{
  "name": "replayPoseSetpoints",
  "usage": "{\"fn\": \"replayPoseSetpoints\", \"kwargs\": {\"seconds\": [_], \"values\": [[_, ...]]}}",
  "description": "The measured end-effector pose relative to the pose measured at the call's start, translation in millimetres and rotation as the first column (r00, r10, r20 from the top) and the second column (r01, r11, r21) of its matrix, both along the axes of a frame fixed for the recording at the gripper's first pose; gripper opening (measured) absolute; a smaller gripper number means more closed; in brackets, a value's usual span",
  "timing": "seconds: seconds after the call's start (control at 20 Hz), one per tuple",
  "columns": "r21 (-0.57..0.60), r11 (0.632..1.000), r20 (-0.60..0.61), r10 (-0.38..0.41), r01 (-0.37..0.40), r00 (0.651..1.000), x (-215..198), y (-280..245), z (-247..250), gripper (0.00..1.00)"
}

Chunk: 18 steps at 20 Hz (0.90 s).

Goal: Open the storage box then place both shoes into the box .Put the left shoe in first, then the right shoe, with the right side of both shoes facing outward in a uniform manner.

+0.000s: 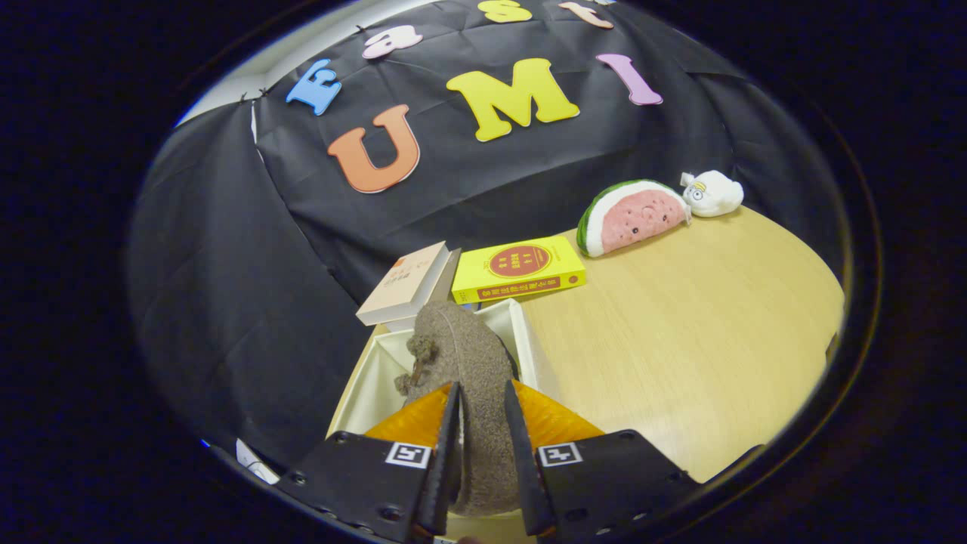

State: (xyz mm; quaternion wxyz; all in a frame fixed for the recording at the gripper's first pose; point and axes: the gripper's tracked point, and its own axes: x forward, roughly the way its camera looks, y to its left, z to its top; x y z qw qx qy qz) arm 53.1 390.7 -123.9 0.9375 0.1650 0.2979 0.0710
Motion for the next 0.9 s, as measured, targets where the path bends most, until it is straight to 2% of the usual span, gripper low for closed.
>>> {"fn": "replayPoseSetpoints", "kwargs": {"seconds": [0.15,0.3,0.4,0.45,0.65,0.9], "values": [[0.011,1.000,0.039,0.027,-0.028,0.999,-7,-1,14,0.85],[-0.015,0.999,0.116,0.041,-0.039,0.992,-10,-14,33,0.86],[-0.057,0.998,0.192,0.038,-0.027,0.981,-12,-33,51,0.94],[-0.082,0.997,0.238,0.036,-0.017,0.971,-14,-45,62,0.95],[-0.177,0.984,0.425,0.064,0.014,0.903,-29,-93,104,0.96],[-0.240,0.966,0.537,0.051,0.094,0.842,-57,-158,134,0.96]]}}
